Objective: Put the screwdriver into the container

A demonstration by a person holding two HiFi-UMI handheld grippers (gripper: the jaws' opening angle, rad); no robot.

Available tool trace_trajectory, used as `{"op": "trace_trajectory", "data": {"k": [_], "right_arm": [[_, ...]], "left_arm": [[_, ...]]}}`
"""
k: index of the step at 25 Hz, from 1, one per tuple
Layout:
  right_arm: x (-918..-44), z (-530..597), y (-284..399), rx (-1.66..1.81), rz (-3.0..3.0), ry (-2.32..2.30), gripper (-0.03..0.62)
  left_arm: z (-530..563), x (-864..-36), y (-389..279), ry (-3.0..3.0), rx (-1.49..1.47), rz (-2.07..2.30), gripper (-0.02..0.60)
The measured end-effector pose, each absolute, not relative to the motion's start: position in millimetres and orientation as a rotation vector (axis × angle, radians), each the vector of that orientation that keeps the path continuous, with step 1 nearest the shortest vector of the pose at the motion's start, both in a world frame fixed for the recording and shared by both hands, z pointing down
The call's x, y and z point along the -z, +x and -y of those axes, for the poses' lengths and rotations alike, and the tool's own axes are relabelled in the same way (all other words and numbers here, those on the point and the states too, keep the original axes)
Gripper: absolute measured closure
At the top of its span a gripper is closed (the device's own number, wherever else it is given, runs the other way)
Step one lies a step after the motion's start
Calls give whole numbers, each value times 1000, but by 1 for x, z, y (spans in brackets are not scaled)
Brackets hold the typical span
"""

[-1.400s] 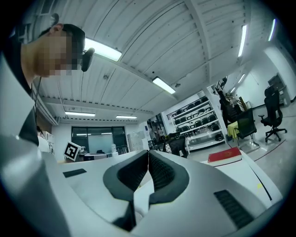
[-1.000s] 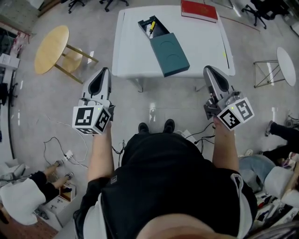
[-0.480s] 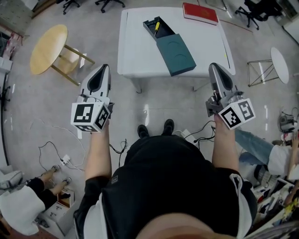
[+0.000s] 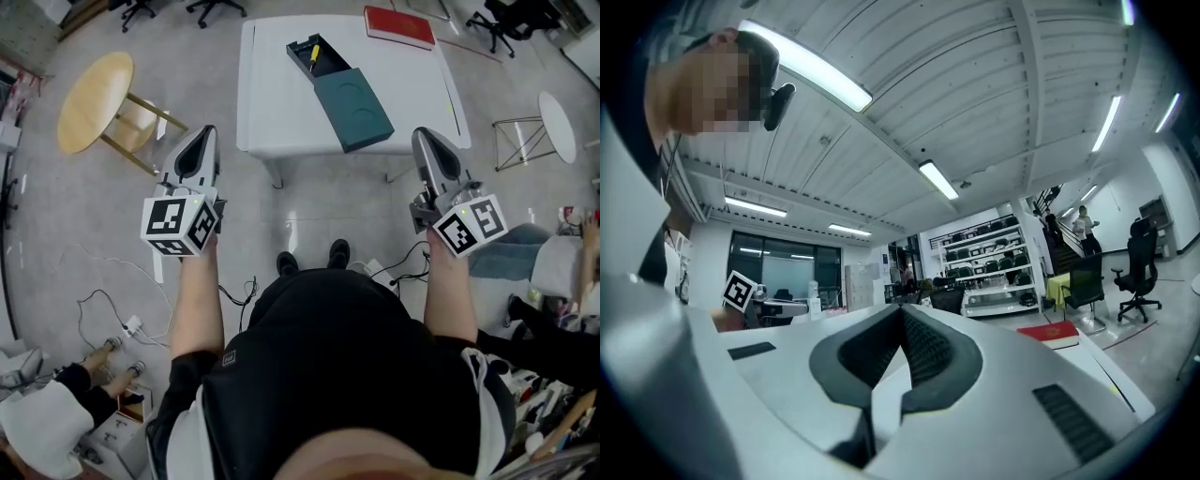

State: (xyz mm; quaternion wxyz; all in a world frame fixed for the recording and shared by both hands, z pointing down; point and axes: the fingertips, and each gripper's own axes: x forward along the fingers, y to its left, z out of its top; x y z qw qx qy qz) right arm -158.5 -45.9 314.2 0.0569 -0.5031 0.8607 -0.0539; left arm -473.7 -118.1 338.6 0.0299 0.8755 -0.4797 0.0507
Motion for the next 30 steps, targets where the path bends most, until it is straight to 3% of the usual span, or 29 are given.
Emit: {"op": "trace_trajectory", "data": {"k": [30], "right_arm": [[-296, 64, -182, 81, -2654, -1467, 565]], "left_arm": [[127, -321, -489, 2701, -104, 1521, 565]]}}
